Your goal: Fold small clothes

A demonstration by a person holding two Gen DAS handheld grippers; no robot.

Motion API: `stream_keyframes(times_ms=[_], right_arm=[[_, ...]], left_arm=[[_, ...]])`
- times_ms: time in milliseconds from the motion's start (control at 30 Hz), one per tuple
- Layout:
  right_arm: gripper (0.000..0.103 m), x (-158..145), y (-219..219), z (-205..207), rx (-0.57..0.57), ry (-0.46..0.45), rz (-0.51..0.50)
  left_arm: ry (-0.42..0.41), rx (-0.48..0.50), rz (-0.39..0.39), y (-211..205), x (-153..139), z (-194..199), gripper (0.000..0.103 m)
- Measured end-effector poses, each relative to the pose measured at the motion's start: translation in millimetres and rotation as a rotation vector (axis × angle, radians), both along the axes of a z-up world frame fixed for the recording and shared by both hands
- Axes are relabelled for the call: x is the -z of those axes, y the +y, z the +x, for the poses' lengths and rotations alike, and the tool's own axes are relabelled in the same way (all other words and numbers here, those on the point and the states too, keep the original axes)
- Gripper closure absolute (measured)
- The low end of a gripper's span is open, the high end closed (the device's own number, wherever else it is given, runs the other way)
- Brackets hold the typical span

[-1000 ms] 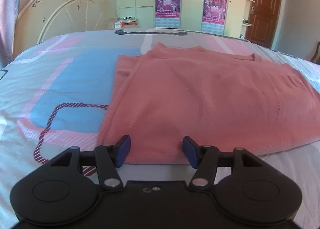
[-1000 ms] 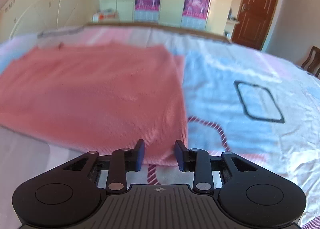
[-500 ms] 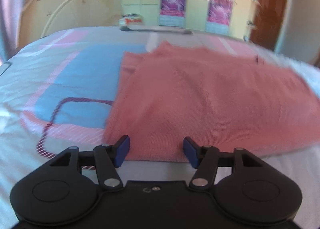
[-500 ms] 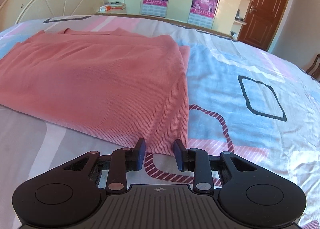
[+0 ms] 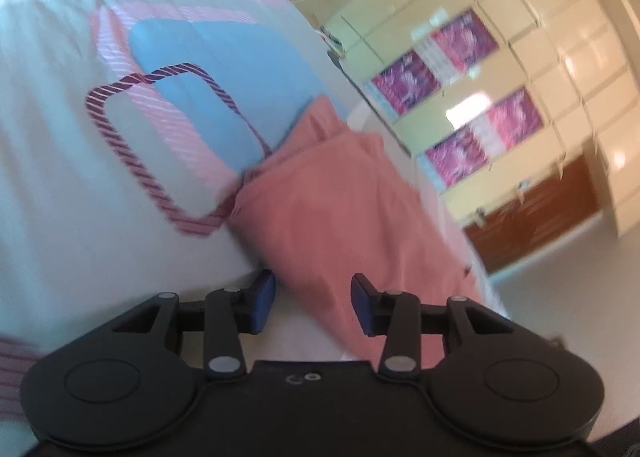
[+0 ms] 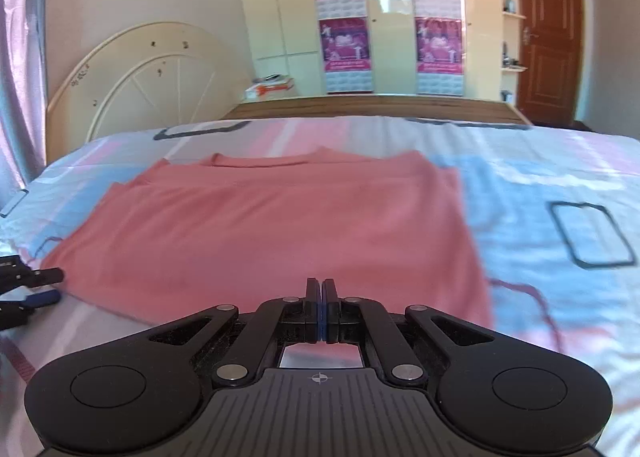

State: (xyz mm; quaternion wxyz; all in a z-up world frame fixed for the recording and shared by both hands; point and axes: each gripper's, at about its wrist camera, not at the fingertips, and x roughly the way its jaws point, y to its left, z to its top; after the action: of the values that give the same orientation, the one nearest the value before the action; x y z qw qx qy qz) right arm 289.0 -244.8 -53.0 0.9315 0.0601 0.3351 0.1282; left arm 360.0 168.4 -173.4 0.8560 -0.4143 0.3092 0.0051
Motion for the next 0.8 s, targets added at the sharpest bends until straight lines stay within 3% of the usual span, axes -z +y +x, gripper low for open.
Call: stream_keyframes(times_ms=[167, 200, 233, 300, 367, 433, 533, 600, 700, 767, 800], right_arm=[[0.103, 6, 42, 52, -0.028, 0.019, 0.028], [0.103, 9, 53, 63, -0.036, 0.027, 0.027], [0.103, 12, 61, 73, -0.044, 0.032, 0.029], [0.103, 17, 77, 89, -0.063, 0.044, 0.038], [0.103, 20, 89, 98, -0.078, 0.050, 0.035], [0.103, 19, 97, 101, -0.097, 0.039, 0.052], [0.103, 30, 108, 109, -0.129, 0.073, 0.026], [0.103, 44, 116, 120, -0.136, 0.147, -0.026], [0.103, 34, 116, 122, -0.128, 0.120, -0.005], [0.103, 34, 116, 120, -0.139, 0.096, 0.010], [0.103, 42, 120, 124, -0.146, 0.138, -0.011]], left_arm=[[-0.034, -0.034, -0.050, 7, 10, 32, 0.065], [-0.036, -0.038, -0.051, 8, 11, 39, 0.074], [-0.031, -0.039, -0.047, 10, 13, 44, 0.090], [-0.041, -0.039, -0.069, 15, 19, 51, 0.094], [-0.115, -0.044, -0.093, 18, 9, 41, 0.094], [-0.139, -0.033, -0.057, 17, 1, 31, 0.094], [-0.048, -0.042, -0.073, 21, 21, 37, 0.089], [-0.063, -0.062, -0.115, 24, 24, 39, 0.086], [-0.063, -0.055, -0.094, 21, 18, 45, 0.073], [-0.062, -0.066, -0.090, 19, 16, 47, 0.071], [-0.058, -0.077, -0.089, 19, 15, 46, 0.072]])
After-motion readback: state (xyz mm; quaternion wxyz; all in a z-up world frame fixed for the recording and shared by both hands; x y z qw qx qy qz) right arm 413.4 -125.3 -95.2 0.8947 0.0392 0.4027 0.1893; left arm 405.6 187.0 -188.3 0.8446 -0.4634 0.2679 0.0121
